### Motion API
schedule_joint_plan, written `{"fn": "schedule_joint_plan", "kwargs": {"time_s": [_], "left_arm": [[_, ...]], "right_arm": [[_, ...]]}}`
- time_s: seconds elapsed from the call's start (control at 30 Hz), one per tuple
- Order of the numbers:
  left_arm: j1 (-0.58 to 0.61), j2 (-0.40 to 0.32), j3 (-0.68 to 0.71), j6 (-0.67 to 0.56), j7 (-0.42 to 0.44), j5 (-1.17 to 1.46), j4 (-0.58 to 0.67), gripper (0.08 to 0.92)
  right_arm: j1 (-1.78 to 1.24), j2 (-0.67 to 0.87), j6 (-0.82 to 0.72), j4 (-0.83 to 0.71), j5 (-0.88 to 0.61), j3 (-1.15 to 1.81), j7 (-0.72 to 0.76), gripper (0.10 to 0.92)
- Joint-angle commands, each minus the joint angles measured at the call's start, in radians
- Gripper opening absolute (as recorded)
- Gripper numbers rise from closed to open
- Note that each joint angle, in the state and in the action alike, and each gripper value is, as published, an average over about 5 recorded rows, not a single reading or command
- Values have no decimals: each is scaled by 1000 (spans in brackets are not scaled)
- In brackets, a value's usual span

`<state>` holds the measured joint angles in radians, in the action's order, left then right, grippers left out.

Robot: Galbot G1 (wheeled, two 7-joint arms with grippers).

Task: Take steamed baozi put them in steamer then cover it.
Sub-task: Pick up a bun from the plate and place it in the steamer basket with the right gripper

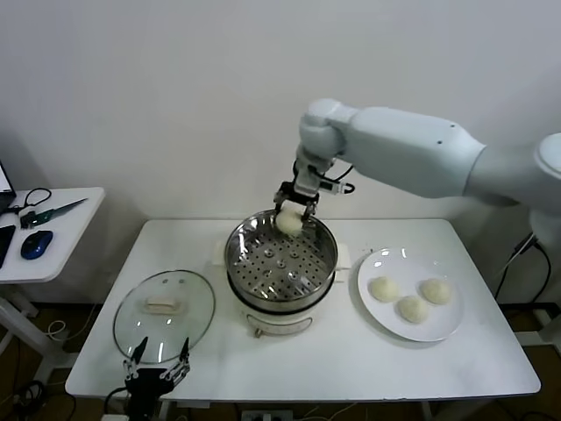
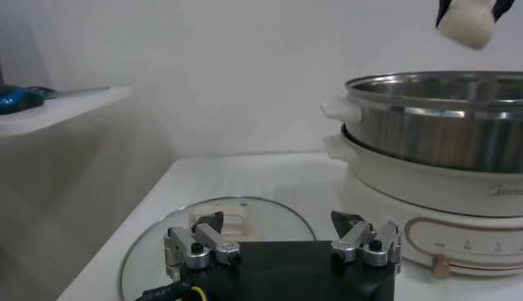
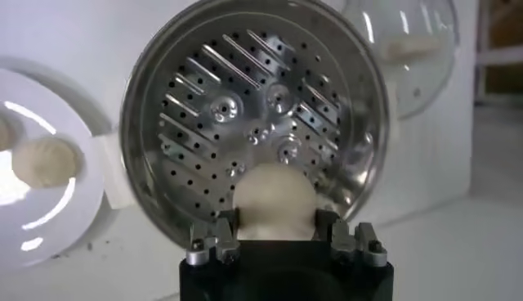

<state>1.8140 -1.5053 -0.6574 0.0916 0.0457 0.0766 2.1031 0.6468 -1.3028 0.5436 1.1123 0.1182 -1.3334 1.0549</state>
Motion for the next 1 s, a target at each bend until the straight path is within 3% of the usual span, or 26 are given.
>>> {"fn": "schedule_joint_plan", "kwargs": {"time_s": [0.03,0.77,1.0], "left_arm": [[1,-1,1,-1,0,0,0,823],[-6,-2,0,-5,-1,-1,-4,823],[-10,-4,0,-8,-3,-2,-9,823]], "right_arm": [[-119,-108,81,-102,185,7,-27,619],[-199,-160,111,-305,253,64,-51,621],[-183,-170,117,-312,201,59,-73,773]]}}
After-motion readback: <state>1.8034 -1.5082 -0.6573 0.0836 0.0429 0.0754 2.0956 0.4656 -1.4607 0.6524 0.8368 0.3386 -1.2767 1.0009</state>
